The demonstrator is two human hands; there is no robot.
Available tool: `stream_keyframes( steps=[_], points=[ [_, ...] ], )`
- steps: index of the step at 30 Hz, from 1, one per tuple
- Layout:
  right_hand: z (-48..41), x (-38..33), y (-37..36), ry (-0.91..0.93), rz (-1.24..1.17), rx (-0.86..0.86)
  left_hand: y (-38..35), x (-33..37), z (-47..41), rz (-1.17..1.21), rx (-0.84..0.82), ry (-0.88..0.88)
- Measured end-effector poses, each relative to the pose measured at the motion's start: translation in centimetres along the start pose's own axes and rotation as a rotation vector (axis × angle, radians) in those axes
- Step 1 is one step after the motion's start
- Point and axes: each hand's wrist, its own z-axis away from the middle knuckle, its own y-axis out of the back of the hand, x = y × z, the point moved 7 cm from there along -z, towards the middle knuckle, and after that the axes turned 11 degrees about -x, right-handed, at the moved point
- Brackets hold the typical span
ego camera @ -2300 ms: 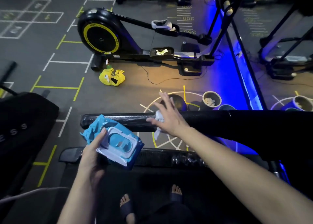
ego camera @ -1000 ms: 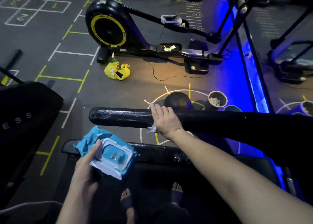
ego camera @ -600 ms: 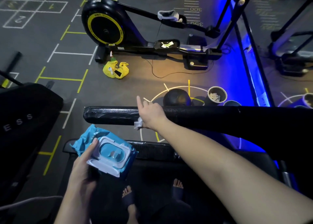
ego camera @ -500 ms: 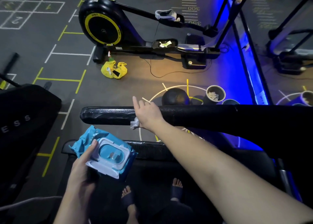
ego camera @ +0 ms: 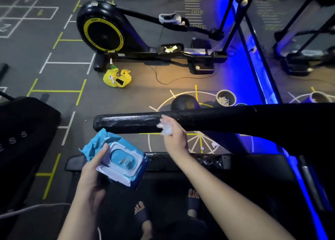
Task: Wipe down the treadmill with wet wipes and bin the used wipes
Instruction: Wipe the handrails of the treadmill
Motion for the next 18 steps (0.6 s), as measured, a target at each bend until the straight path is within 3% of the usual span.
stream_keyframes(
  steps=[2, 4, 6, 9, 13, 18],
  points=[
    [3.3, 2.8, 0.2, -0.285, -0.294, 0.134, 0.0, 0.8, 0.1, 0.026, -0.034, 0.001],
    [5.4, 5.1, -0.2, -0.545, -0.489, 0.163, 0.5, 1.3, -0.2, 0.040, -0.062, 0.027],
    [6.2, 6.1, -0.2, -0.658, -0.516, 0.118, 0.5, 2.0, -0.5, 0.027, -0.097, 0.046],
    [6.1, 4.8, 0.2, -0.629, -0.546, 0.018, 0.3, 3.0, -1.0, -0.036, -0.138, 0.066],
    [5.3, 3.6, 2.8, -0.562, -0.792, 0.139, 0.0, 4.1, -1.2, -0.104, -0.199, 0.067],
    [4.3, 4.7, 7.9, -0.575, -0.313, 0.502, 1.2, 4.4, -1.2, -0.117, -0.214, 0.084]
  ],
)
